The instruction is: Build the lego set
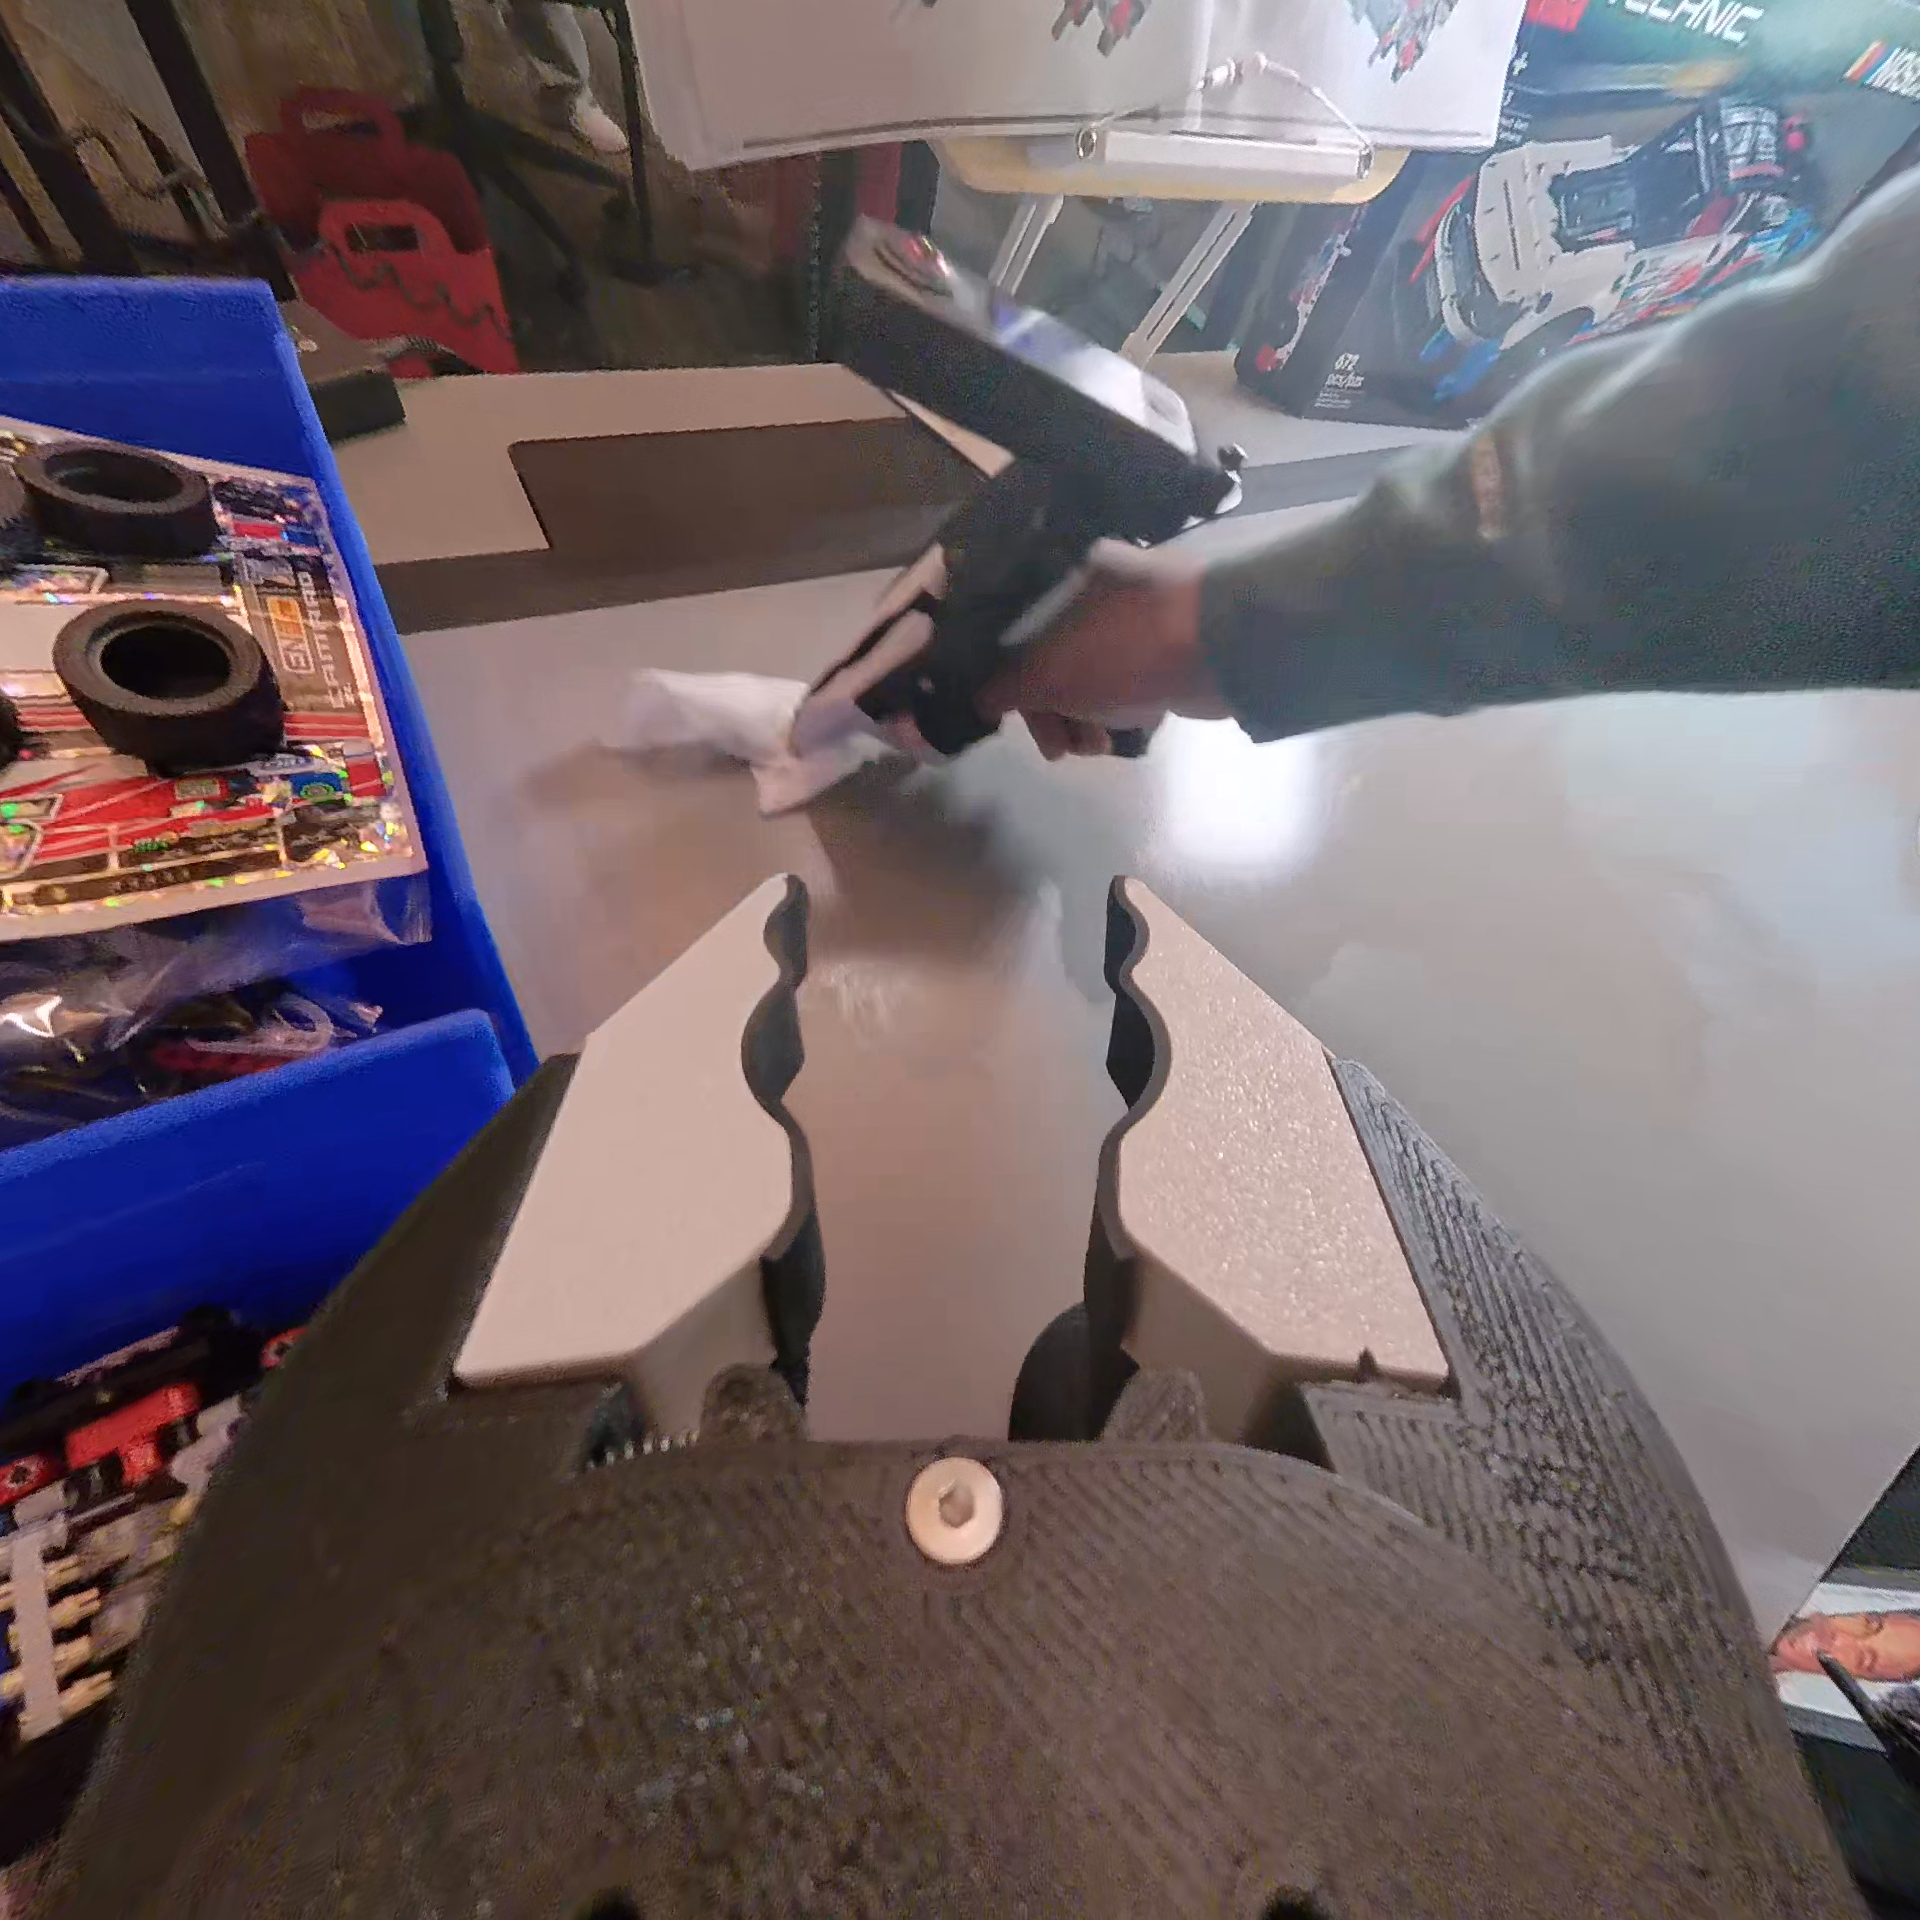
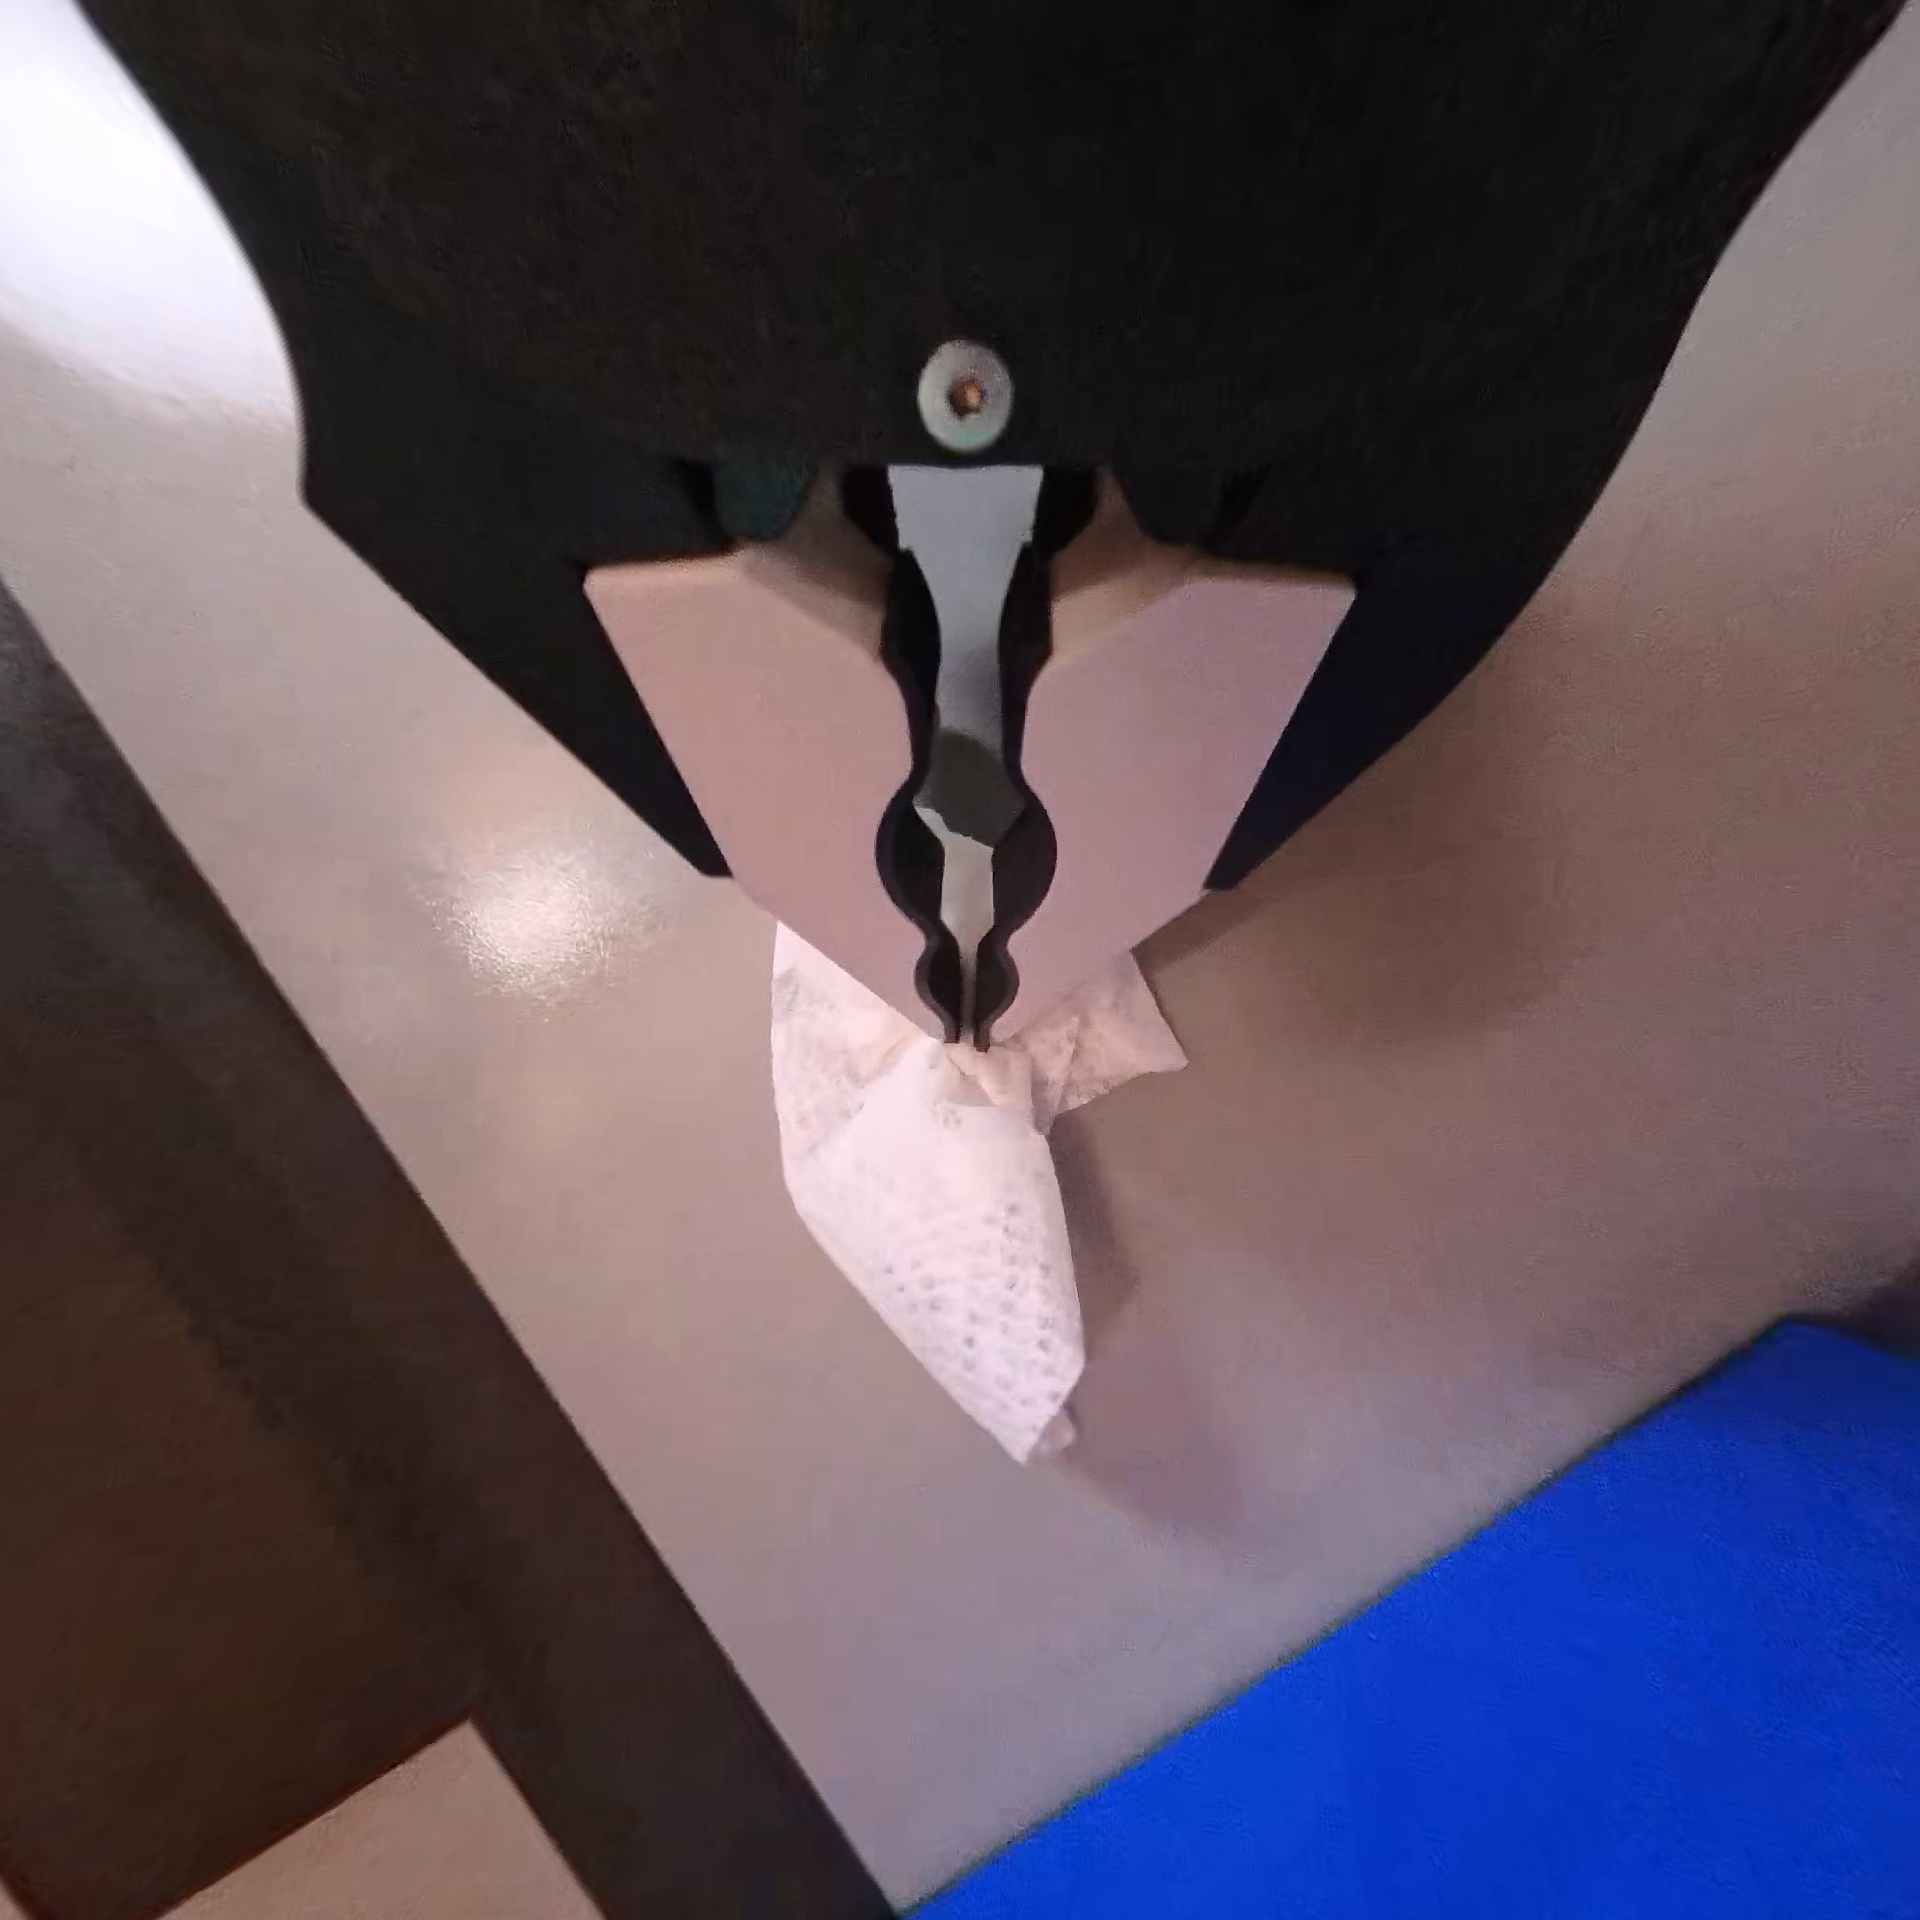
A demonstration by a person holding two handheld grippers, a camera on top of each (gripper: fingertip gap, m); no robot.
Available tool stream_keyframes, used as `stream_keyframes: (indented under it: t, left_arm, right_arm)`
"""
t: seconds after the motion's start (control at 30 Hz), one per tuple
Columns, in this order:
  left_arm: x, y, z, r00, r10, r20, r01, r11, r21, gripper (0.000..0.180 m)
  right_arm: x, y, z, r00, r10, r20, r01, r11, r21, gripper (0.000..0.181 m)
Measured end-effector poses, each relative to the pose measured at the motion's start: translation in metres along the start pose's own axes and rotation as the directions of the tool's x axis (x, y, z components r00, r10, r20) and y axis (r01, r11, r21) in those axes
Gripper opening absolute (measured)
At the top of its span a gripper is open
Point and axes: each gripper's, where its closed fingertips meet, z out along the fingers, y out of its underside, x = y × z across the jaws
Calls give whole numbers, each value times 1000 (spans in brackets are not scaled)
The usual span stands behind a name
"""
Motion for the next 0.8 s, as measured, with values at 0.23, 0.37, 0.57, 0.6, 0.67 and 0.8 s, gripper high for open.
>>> stream_keyframes:
  t: [0.23,0.37,0.57,0.6,0.67,0.8]
  left_arm:
    - [4,-6,5,1000,2,-9,-2,1000,1,56]
    - [4,-4,11,1000,11,-25,-11,1000,-13,56]
    - [21,-5,23,996,47,-76,-51,998,-44,56]
    - [24,-6,25,996,48,-81,-51,998,-44,56]
    - [28,-12,30,995,46,-91,-50,998,-39,56]
    - [33,-14,35,991,67,-113,-73,996,-43,56]
  right_arm:
    - [-153,78,-47,910,-341,234,343,939,36,0]
    - [-57,89,-60,983,-169,66,170,985,-5,0]
    - [41,55,-41,989,126,-71,-125,992,13,0]
    - [23,56,-41,997,48,-55,-48,999,6,0]
    - [22,63,-46,998,-7,-67,8,1000,7,0]
    - [136,81,-66,926,294,-236,-291,956,48,0]
